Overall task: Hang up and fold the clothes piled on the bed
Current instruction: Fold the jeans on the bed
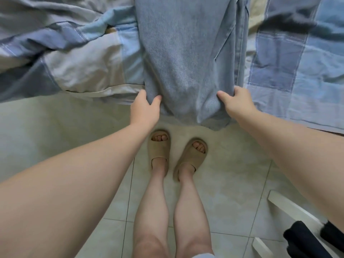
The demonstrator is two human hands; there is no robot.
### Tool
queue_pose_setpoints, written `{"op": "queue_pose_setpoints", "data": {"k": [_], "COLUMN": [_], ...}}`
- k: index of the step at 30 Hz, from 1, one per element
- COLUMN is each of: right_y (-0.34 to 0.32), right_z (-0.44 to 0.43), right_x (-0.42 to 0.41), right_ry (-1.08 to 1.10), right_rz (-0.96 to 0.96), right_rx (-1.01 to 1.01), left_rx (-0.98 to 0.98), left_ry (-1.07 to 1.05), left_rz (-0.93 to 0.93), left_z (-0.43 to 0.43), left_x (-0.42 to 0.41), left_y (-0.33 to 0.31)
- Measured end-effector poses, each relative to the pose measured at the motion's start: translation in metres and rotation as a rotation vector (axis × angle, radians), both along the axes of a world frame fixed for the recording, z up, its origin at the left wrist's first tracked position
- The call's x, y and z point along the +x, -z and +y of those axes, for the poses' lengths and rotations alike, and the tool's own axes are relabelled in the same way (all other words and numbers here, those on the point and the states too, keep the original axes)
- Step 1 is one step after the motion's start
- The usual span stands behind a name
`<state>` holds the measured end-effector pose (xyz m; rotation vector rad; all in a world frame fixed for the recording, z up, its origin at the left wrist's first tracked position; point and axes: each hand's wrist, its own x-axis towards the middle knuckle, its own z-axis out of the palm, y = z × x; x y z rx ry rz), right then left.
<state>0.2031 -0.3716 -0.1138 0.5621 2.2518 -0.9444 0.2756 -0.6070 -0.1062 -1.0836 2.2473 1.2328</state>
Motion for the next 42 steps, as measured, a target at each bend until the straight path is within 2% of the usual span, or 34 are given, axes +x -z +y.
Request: {"op": "queue_pose_setpoints", "data": {"k": [4,10,13,16,19,22,27,31,35,39,42], "right_y": [-0.017,-0.03,-0.02,-0.004,0.006,0.005,-0.006,-0.03,-0.069,-0.122,-0.171], "right_z": [0.019,0.055,0.058,0.054,0.049,0.051,0.058,0.06,0.052,0.042,0.031], "right_x": [0.011,0.015,0.009,0.0,-0.007,-0.003,0.018,0.03,0.054,0.083,0.097], "right_ry": [-0.019,-0.051,-0.11,-0.116,0.004,0.12,0.227,0.248,0.195,0.31,0.377], "right_rz": [0.086,0.194,0.151,0.011,-0.08,-0.139,-0.298,-0.323,-0.349,-0.309,-0.296], "right_rx": [0.017,0.142,0.23,0.249,0.153,-0.012,-0.268,-0.292,-0.249,-0.238,-0.254], "left_rx": [0.01,0.019,0.013,-0.04,-0.041,0.066,0.218,0.388,0.366,0.395,0.335], "left_ry": [-0.086,-0.01,0.051,0.071,0.023,-0.043,0.056,0.043,0.024,-0.096,-0.068], "left_rz": [0.025,-0.012,-0.013,-0.029,-0.046,-0.086,-0.254,-0.347,-0.396,-0.392,-0.384], "left_z": [0.017,0.037,0.037,0.034,0.031,0.031,0.032,0.031,0.04,0.044,0.034], "left_x": [0.017,0.019,0.013,0.006,0.003,0.008,0.024,0.032,0.051,0.066,0.073], "left_y": [-0.015,-0.021,-0.011,0.002,0.014,0.018,0.01,-0.01,-0.043,-0.095,-0.145]}}
